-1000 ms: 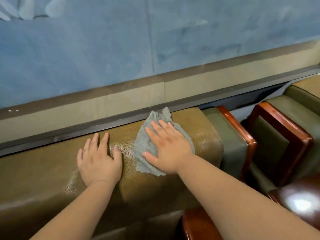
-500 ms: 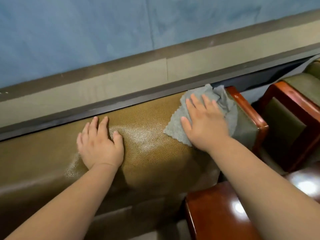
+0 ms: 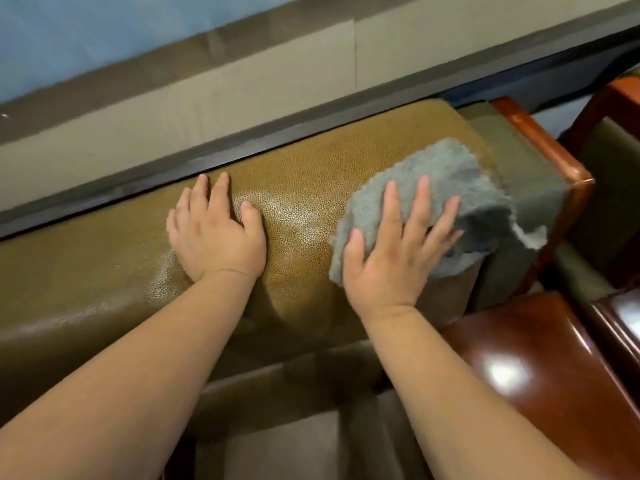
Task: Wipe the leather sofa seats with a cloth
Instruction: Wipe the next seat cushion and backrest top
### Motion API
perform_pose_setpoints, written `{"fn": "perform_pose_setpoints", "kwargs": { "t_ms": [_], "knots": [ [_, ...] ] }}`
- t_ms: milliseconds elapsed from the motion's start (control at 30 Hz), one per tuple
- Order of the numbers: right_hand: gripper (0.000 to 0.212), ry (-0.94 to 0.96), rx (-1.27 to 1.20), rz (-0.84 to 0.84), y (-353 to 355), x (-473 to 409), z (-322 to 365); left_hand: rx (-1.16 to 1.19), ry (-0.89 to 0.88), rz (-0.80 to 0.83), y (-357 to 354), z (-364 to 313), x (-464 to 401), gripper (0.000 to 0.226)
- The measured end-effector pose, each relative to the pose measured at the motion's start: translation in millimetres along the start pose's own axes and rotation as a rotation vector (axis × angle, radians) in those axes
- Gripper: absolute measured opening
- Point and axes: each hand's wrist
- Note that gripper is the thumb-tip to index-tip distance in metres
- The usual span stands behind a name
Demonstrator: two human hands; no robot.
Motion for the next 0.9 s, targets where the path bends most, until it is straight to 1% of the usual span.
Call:
{"fn": "perform_pose_setpoints", "kwargs": {
  "t_ms": [100, 167, 200, 233, 333, 367, 433, 500, 567, 600, 633, 700, 767, 800, 833, 867, 900],
  "knots": [
    [0.076, 0.155, -0.01, 0.069, -9, 30, 3, -0.009, -0.006, 0.016, 1, -2, 2, 0.063],
    [0.076, 0.236, 0.024, 0.09, -4, 20, -10, -0.014, -0.011, 0.017, 2, -2, 2, 0.064],
    [0.076, 0.238, 0.06, 0.097, 1, 10, -15, -0.014, -0.013, 0.017, 2, -3, 1, 0.065],
    [0.075, 0.193, 0.084, 0.095, 4, -4, -18, -0.013, -0.013, 0.02, 2, -2, 1, 0.066],
    [0.07, -0.055, 0.05, 0.014, 4, -28, -11, -0.015, -0.028, 0.017, 1, 1, 0, 0.067],
    [0.069, -0.103, 0.027, -0.033, 1, -23, -5, -0.009, -0.036, 0.017, 0, 1, 0, 0.067],
    [0.07, -0.102, -0.038, -0.082, -11, 5, 11, -0.009, -0.053, 0.001, -2, 1, -1, 0.067],
    [0.075, -0.08, -0.083, -0.03, -26, 55, 33, -0.014, -0.075, 0.029, 0, 3, 0, 0.066],
    [0.082, -0.106, -0.102, 0.104, -33, 96, 53, -0.008, -0.096, 0.109, 6, -4, 5, 0.067],
    [0.085, -0.124, -0.119, 0.171, -31, 109, 61, -0.041, -0.136, 0.15, 12, -6, 7, 0.067],
    [0.087, -0.134, -0.127, 0.227, -29, 114, 65, -0.1, -0.239, 0.186, 19, -9, 5, 0.068],
    [0.086, -0.14, -0.151, 0.296, -20, 101, 60, -0.205, -0.55, 0.262, 33, -26, -6, 0.07],
    [0.081, -0.215, -0.184, 0.236, -8, 61, 31, -0.151, -0.798, 0.424, 35, -64, -17, 0.077],
    [0.08, -0.289, -0.203, 0.195, -4, 39, 13, -0.12, -0.904, 0.512, 30, -83, -17, 0.08],
    [0.079, -0.363, -0.219, 0.148, -1, 19, -5, -0.116, -1.004, 0.554, 22, -96, -13, 0.081],
    [0.08, -0.415, -0.233, 0.098, -2, 6, -18, -0.124, -1.083, 0.526, 11, -102, -8, 0.079],
    [0.08, -0.438, -0.246, 0.046, -8, 0, -26, -0.127, -1.133, 0.463, 1, -102, -5, 0.077]
  ]
}}
Point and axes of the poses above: each hand's wrist, its own x-axis away from the middle knuckle, its own y-axis out of the back of the hand, z = x × y, and after that the axes turned 7 degrees about x, right-handed
